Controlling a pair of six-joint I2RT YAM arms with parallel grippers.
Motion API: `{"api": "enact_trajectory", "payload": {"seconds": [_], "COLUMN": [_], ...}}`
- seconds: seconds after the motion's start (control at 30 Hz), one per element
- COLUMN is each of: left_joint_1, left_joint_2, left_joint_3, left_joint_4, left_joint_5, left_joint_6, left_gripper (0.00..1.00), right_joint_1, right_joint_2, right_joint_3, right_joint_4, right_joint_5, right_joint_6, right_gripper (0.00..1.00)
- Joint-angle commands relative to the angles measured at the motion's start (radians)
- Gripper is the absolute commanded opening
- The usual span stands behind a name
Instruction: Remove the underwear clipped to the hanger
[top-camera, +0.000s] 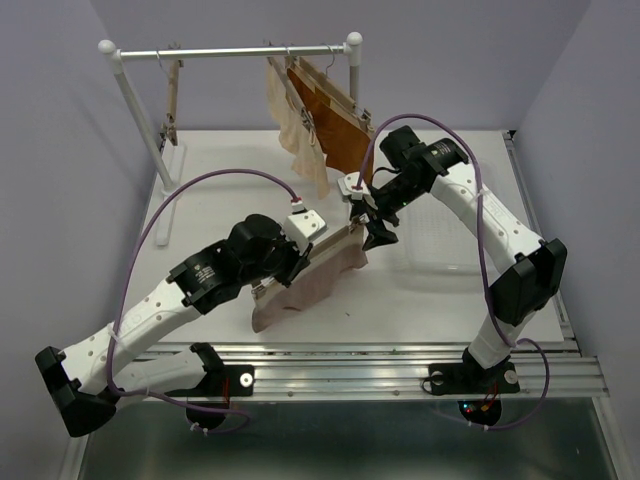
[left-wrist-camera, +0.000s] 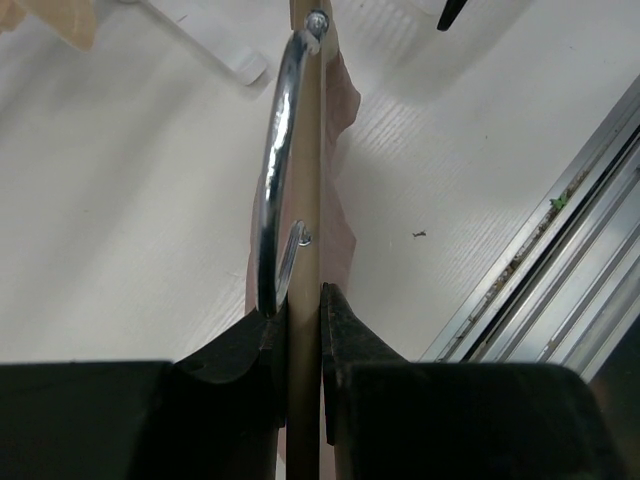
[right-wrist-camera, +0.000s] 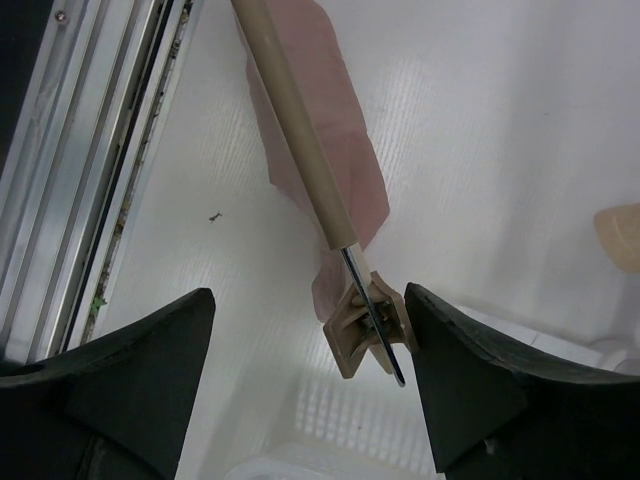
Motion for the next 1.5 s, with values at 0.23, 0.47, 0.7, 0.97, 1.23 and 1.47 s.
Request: {"api": "enact_trajectory", "payload": {"seconds": [0.23, 0.47, 0.7, 0.97, 1.23, 1.47], "left_joint_1": [-0.002, -0.002, -0.002, -0.002, -0.002, -0.001], "left_joint_2": [-0.022, -0.016, -0.027, -0.013, 0.016, 0.051], "left_joint_3": [0.029, 0.023, 0.023, 0.003, -0.029, -0.035], "left_joint_4": [0.042, 0.046, 0.056, 0.098, 0.151, 0.262], "left_joint_5": [-0.015, -0.015, -0.012, -0.035, -0.099, -0.228], "left_joint_6": [0.007, 0.007, 0.005, -0.065, -0.174, -0.292], "left_gripper": [0.0, 0.0, 0.0, 0.0, 0.0, 0.0], "right_joint_1": [0.023, 0.032, 0.032, 0.032, 0.032, 0.032], "right_joint_2": [-0.039, -0.027, -0.03, -0.111, -0.23, -0.422], "right_joint_3": [0.026, 0.055, 0.041, -0.084, -0.172, -0.408], "right_joint_4": [0.083, 0.126, 0.155, 0.466, 0.781, 1.118], "right_joint_5": [0.012, 0.044, 0.058, 0.191, 0.416, 0.448], "right_joint_6": [0.102, 0.185, 0.206, 0.501, 0.718, 1.035], "right_gripper": [0.09, 0.01, 0.01, 1.0, 1.0, 1.0]}}
